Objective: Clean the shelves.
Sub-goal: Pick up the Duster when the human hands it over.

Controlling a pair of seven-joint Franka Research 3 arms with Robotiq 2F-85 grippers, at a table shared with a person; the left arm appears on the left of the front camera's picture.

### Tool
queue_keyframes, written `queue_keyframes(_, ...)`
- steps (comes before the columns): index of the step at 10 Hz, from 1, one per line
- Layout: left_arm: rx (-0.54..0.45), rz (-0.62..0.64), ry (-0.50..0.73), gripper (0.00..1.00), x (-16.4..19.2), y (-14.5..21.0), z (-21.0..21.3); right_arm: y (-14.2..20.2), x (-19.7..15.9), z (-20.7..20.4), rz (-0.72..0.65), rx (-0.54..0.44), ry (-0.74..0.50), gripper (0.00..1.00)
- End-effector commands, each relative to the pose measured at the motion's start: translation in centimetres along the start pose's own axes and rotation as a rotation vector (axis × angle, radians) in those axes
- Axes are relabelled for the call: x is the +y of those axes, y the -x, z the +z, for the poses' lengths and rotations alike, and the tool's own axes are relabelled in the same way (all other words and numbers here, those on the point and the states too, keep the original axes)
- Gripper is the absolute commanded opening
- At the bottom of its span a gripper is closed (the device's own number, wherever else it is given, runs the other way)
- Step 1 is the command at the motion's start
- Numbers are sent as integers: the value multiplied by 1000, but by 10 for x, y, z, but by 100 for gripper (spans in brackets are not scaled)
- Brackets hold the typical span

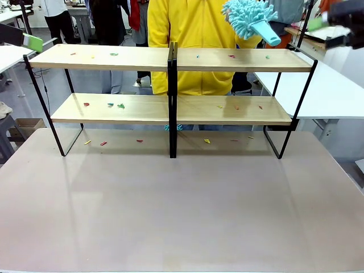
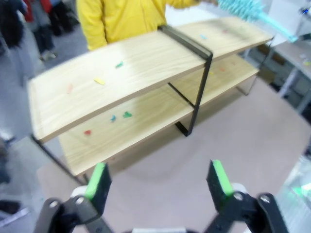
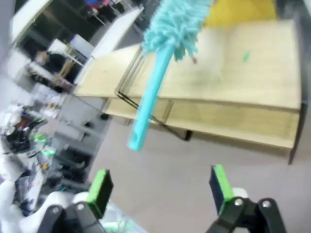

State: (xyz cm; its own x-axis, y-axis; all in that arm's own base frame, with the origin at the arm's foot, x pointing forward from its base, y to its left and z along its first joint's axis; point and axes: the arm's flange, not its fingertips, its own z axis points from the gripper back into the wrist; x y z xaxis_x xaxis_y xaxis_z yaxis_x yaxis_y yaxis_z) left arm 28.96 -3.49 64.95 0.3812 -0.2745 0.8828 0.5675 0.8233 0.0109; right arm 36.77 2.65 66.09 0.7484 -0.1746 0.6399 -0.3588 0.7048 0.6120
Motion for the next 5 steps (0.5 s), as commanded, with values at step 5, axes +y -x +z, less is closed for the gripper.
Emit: queue_keyframes(5, -2, -4, 3, 100, 2, 0, 0, -23, -1, -47, -99, 139, -161, 100)
